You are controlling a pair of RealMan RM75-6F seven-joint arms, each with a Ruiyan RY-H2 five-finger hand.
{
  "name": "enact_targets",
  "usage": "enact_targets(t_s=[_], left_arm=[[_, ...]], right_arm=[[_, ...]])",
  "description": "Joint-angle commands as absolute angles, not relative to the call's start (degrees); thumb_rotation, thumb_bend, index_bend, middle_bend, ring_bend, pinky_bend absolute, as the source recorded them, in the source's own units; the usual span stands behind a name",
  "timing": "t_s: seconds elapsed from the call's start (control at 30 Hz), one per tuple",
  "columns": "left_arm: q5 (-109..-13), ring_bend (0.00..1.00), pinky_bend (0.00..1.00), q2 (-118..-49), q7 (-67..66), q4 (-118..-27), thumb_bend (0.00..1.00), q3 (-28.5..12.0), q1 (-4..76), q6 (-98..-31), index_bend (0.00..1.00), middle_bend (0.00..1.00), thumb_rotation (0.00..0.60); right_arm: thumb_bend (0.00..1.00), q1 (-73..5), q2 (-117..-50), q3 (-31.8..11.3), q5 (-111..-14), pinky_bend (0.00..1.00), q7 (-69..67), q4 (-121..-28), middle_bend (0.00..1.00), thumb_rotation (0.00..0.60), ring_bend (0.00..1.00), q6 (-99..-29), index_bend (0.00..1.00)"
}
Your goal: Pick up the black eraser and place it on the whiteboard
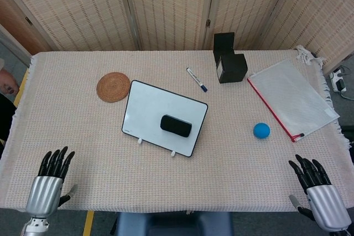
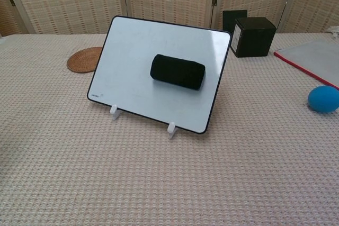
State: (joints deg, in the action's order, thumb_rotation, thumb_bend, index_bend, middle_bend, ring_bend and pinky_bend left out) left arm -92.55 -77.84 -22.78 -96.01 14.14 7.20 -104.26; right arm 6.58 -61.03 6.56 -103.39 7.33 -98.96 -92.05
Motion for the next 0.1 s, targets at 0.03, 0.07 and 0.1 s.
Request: enact_targets(t_s=[0.03, 0.07, 0.1], left_arm=[[-96.04, 0.00, 0.00, -76.61, -15.31, -88.52, 0.24, 17.86, -0.24, -109.55, 0.00, 0.02, 0.600], [-96.82, 0.00, 0.00, -76.44, -15.53, -88.31, 0.24, 17.91, -0.61, -109.72, 0.00, 0.01, 0.600], [-97.70, 0.00, 0.00, -76.46, -15.45, -88.17, 0.24, 17.73, -1.01, -110.26, 0.00, 0.01, 0.600]], right_arm=[[0.33, 6.83, -61.49, 7.30, -105.03, 0.00, 7.95, -98.49, 0.00, 0.600, 0.00, -92.60, 0.00], [0.33, 6.84, -61.57, 7.43, -105.34, 0.00, 8.09, -98.38, 0.00, 0.600, 0.00, -92.61, 0.00], [0.33, 6.84, -61.62, 7.56, -105.54, 0.00, 8.26, -98.31, 0.00, 0.600, 0.00, -92.53, 0.00]])
